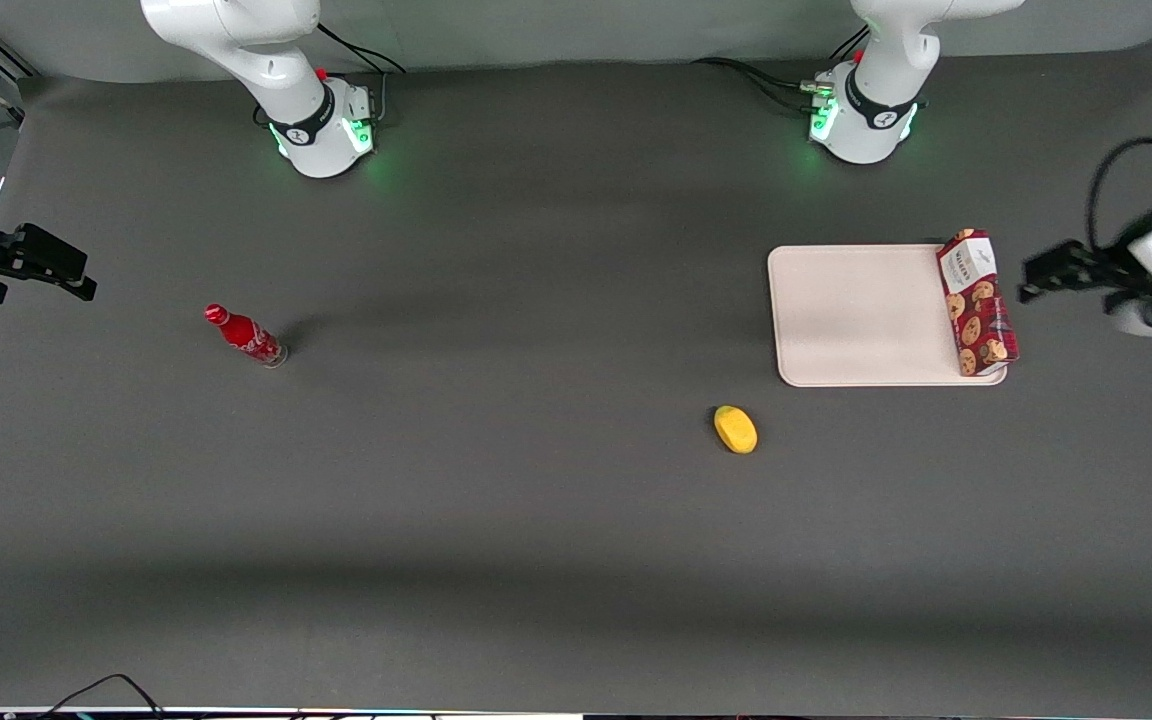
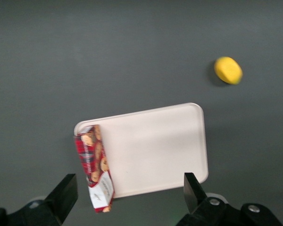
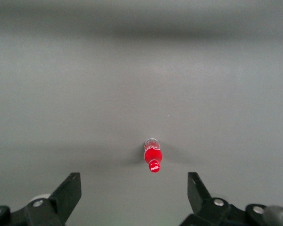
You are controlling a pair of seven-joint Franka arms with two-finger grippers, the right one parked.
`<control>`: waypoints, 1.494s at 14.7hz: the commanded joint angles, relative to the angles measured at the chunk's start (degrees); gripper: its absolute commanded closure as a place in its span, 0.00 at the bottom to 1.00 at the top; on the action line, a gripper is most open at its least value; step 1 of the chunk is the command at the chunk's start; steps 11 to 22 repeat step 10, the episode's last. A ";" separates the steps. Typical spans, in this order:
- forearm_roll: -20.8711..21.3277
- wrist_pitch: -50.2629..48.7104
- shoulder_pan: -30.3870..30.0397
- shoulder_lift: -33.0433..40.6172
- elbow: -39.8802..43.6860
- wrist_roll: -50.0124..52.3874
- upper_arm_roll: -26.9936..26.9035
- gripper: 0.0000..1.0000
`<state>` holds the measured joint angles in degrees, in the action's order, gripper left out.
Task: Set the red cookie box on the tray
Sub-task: 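Open the left gripper and withdraw it from the box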
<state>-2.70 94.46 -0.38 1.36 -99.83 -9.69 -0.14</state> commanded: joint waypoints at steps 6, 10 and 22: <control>0.68 -3.85 3.98 0.75 3.94 4.33 -0.12 0.00; 0.60 -4.02 2.67 0.57 4.56 4.41 0.49 0.00; 0.60 -4.02 2.67 0.57 4.56 4.41 0.49 0.00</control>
